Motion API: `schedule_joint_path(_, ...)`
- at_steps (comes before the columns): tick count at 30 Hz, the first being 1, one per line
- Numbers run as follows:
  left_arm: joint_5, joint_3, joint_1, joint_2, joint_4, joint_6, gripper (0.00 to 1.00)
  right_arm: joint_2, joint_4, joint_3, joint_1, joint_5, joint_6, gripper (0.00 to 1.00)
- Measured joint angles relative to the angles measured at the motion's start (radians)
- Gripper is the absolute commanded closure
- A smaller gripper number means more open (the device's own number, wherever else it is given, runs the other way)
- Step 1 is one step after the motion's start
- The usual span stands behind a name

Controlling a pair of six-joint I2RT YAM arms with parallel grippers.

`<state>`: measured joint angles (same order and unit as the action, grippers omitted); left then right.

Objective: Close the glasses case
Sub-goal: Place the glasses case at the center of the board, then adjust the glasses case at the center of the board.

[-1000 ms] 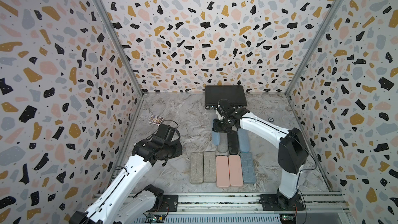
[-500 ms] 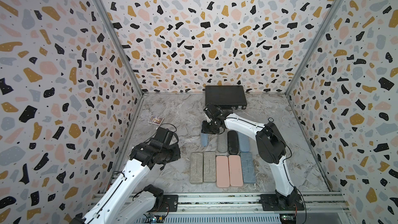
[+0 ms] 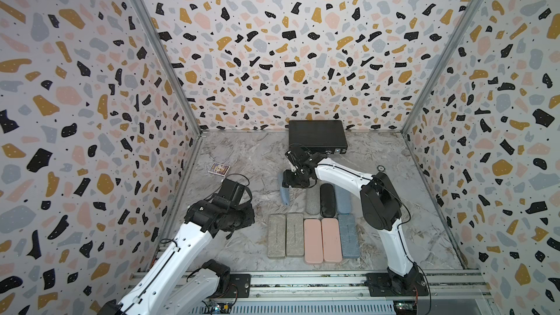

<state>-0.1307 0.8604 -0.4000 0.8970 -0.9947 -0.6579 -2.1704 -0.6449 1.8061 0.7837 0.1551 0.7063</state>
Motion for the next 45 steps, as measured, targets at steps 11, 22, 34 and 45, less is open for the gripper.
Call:
schedule_joint_path(11, 0.0, 0.047, 0.001, 0.116, 0.001, 0.023, 0.55, 0.243, -0.097, -0.134, -0.004, -0.138, -0.051, 0.37)
schedule_joint_path(22, -0.041, 0.3, 0.001, 0.6, 0.092, 0.08, 0.56, 0.697, -0.208, -0.397, -0.097, -0.272, -0.124, 0.36)
schedule_joint_path(34, -0.099, 0.543, -0.005, 0.91, 0.193, 0.084, 0.38, 0.869, -0.277, -0.59, -0.23, -0.27, -0.195, 0.36)
schedule_joint_path(45, -0.117, 0.601, -0.035, 1.046, 0.225, 0.08, 0.4, 0.87, -0.28, -0.613, -0.261, -0.248, -0.214, 0.36)
